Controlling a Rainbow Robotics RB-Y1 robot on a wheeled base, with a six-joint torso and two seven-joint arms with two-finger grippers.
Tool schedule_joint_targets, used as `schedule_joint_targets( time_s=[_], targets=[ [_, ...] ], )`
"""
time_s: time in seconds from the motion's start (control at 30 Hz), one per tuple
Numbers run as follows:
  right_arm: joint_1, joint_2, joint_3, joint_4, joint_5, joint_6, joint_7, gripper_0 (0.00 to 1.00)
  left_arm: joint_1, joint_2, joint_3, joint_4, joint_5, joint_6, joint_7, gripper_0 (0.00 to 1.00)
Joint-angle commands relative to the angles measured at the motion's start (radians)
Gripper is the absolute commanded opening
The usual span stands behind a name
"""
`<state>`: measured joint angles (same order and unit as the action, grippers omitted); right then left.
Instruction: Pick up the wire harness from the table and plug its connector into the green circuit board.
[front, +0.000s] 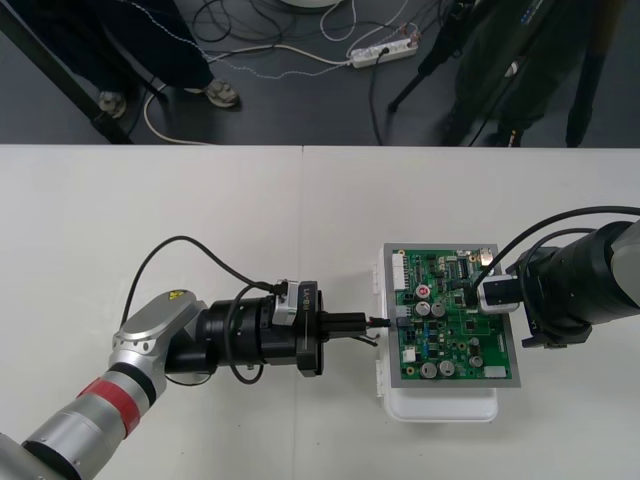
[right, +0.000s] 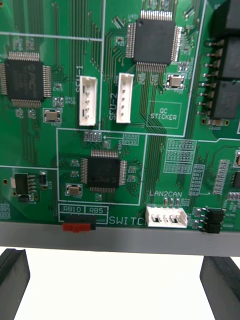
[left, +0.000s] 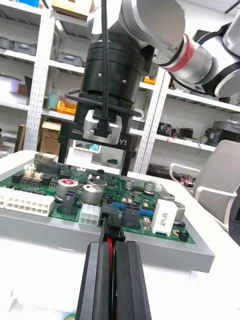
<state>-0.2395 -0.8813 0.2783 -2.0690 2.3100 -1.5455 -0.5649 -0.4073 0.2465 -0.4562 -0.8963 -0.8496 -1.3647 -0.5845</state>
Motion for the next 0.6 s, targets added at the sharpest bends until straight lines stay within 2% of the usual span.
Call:
schedule_joint_targets(
  time_s=[0.03,0.6],
  targets=[
    [-0.015,0.027,0.009,-0.005,0.020,0.010,0.039,1.00,-0.039,-0.043,-0.022,-0.006,0.018,0.044,-0.028,0.00],
    [0.052,0.081,-0.022,-0.060,0.131,-0.016,0.020,1.00,-0.041,-0.053,-0.030,-0.006,0.003,0.050,-0.028,0.00]
  ],
)
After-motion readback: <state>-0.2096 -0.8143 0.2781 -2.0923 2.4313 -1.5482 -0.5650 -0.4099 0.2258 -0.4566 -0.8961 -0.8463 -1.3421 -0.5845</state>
